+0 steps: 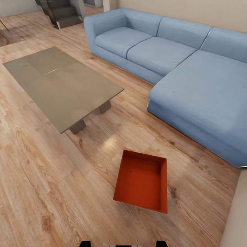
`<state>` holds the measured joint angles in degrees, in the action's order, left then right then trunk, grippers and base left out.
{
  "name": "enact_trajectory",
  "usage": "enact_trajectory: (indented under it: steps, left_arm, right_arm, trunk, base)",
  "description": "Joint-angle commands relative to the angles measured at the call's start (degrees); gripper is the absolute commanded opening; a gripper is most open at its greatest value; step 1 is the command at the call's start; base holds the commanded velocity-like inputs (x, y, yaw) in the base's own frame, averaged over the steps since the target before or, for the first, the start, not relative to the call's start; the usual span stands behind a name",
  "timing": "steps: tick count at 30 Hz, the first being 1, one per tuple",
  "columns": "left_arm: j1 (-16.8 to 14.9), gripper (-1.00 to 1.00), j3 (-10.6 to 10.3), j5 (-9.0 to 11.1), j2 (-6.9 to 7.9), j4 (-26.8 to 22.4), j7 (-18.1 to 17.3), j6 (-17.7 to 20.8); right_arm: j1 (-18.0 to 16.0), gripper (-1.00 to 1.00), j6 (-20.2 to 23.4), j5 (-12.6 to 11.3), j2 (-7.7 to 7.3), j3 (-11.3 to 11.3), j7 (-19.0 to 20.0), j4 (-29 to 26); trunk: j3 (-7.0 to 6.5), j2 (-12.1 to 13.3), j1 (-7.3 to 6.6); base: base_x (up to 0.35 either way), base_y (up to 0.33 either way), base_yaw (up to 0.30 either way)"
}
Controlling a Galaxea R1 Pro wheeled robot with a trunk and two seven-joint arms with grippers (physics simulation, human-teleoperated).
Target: Move the two storage containers from the living room to the garage. In the garage, place one container on the floor and stack the other container on top of it (either order is fine).
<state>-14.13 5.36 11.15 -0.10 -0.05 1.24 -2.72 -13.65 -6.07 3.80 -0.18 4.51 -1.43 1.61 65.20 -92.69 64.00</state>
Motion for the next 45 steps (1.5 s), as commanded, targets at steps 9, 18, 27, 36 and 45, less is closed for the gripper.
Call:
enact_trajectory:
  steps: [9, 18, 27, 36, 45]
  left_arm:
    - [0.0, 1.00, 0.4, -0.1, -0.05, 0.0, 0.1, -0.2]
    - [0.0, 1.00, 0.4, -0.1, -0.08, 0.0, 0.1, -0.2]
    - [0.0, 1.00, 0.4, -0.1, -0.11, 0.0, 0.1, -0.2]
    - [0.0, 1.00, 0.4, -0.1, -0.16, 0.0, 0.1, -0.2]
    - [0.0, 1.00, 0.4, -0.1, -0.18, 0.0, 0.0, -0.2]
  right_arm:
    - [-0.1, 1.00, -0.3, 0.5, 0.14, 0.4, -0.4, 0.2]
    - [-0.1, 1.00, -0.2, 0.5, 0.65, 0.4, -0.9, 0.2]
    - [-0.1, 1.00, -0.3, 0.3, 0.55, 0.3, -0.9, 0.2]
    - [-0.1, 1.00, -0.3, 0.4, 0.53, 0.3, -0.9, 0.2]
    - [-0.1, 1.00, -0.3, 0.4, 0.53, 0.3, -0.9, 0.2]
  trunk:
    - [0.02, 0.0, 0.00]
    - [0.02, 0.0, 0.00]
    - [0.02, 0.0, 0.00]
    - [0.02, 0.0, 0.00]
    - [0.02, 0.0, 0.00]
  base:
    - [0.000, 0.000, 0.000]
    - [0.000, 0.000, -0.028]
    - [0.000, 0.000, -0.229]
    - [0.000, 0.000, -0.244]
    - [0.000, 0.000, -0.232]
